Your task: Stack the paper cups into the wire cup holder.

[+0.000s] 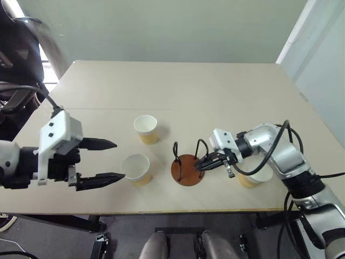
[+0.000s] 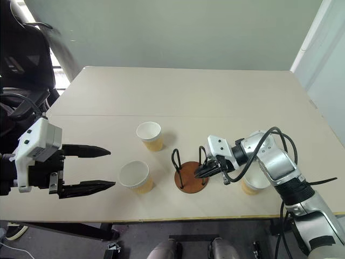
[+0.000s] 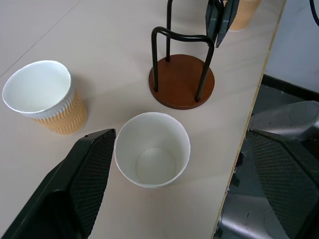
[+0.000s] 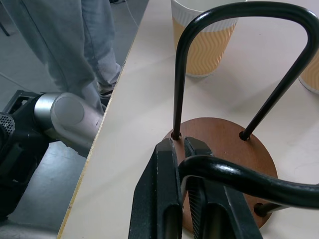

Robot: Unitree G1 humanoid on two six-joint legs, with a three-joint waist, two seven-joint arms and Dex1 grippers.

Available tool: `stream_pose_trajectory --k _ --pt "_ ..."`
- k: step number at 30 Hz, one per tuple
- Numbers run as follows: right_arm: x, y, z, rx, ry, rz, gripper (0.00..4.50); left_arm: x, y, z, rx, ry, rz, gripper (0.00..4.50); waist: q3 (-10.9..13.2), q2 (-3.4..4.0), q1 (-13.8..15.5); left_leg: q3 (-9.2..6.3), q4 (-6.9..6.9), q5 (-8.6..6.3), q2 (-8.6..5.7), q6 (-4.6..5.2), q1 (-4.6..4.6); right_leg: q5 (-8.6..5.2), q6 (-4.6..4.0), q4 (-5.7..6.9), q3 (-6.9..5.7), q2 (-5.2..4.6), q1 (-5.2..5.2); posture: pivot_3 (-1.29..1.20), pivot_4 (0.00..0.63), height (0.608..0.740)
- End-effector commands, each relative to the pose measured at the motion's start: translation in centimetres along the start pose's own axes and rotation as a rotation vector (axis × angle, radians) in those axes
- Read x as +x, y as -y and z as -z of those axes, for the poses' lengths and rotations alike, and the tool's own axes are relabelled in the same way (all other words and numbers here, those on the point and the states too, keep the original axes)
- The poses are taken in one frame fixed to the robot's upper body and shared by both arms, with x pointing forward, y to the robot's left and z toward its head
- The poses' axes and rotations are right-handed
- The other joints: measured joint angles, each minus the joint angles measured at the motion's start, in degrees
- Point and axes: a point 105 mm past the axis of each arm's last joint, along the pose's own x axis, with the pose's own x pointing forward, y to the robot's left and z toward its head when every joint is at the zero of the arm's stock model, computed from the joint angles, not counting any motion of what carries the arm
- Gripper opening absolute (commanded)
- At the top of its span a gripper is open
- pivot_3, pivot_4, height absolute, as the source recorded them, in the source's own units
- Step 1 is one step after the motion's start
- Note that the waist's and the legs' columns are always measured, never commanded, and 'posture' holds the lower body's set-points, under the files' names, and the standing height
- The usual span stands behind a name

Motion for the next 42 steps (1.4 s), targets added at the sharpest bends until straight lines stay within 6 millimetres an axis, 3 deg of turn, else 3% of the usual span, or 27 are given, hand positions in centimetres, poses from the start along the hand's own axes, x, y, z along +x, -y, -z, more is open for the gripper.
stream_pose_trajectory --k 1,9,12,20,23,25,28,33,42 --pt "-0.1 -0.1 -0.7 -0.006 0.024 -0.025 0.73 -0.2 0.0 -0.6 0.041 0.016 -0.016 4.5 0.0 0.0 0.0 -0.01 0.0 0.0 0.0 0.0 0.0 0.0 -0.01 0.0 0.0 0.0 0.0 0.0 0.15 0.74" --pt "-1.2 -0.3 -0.9 -0.017 -0.003 -0.034 3.51 0.1 0.0 -0.6 0.043 0.022 -0.009 4.5 0.0 0.01 0.0 -0.01 -0.01 -0.03 0.0 -0.03 -0.03 0.0 0.01 0.0 -0.01 0.0 -0.02 0.0 0.15 0.74" --pt "-2.6 -0.6 -0.8 -0.051 -0.056 -0.051 4.46 0.3 0.0 -0.6 0.046 0.026 -0.002 4.5 0.0 0.01 0.1 -0.01 -0.01 -0.04 0.0 -0.04 -0.05 0.0 0.0 -0.01 -0.01 0.0 -0.02 0.0 0.15 0.74" --pt "-7.7 0.8 -2.6 -0.205 -0.197 0.053 4.46 0.7 -0.2 -0.8 0.06 0.04 0.026 4.5 0.0 0.01 0.1 -0.01 -0.04 -0.05 0.01 -0.06 -0.03 -0.04 -0.07 0.02 -0.01 0.01 -0.04 0.0 0.15 0.74" --pt "-10.2 0.9 -3.6 -0.257 -0.257 0.122 4.46 0.7 -0.2 -1.8 0.099 0.08 0.058 4.5 0.0 0.0 0.2 -0.01 -0.05 -0.07 0.01 -0.07 -0.07 -0.03 -0.05 0.0 -0.01 0.01 -0.06 0.0 0.15 0.74" --pt "-12.0 0.6 -3.8 -0.258 -0.311 0.18 4.46 0.9 -0.1 -2.9 0.137 0.114 0.097 4.5 0.0 0.0 0.5 -0.04 -0.05 -0.08 0.0 -0.07 -0.1 0.0 0.0 -0.01 -0.03 0.01 -0.07 0.0 0.15 0.74" --pt "-14.0 -1.4 -2.9 -0.191 -0.387 0.227 4.46 1.5 0.2 -3.6 0.165 0.136 0.17 4.5 0.0 -0.01 1.2 -0.04 -0.05 -0.16 -0.01 -0.09 -0.12 0.02 0.05 -0.05 -0.02 0.01 -0.05 0.0 0.15 0.74" --pt "-14.0 -5.2 -1.5 -0.051 -0.436 0.247 4.46 2.3 0.2 -2.4 0.15 0.084 0.242 4.5 0.0 -0.06 1.1 0.01 -0.05 -0.58 0.01 -0.68 -0.09 -0.12 0.25 -0.03 -0.01 0.02 0.0 0.0 0.15 0.74" --pt "-12.4 -7.8 -0.5 0.055 -0.424 0.247 4.46 2.6 0.1 -1.4 0.137 0.043 0.271 4.5 0.1 -0.14 0.2 0.06 0.01 -0.23 0.04 -0.1 0.18 -0.48 0.53 -0.06 0.19 0.18 0.32 0.0 0.15 0.74"
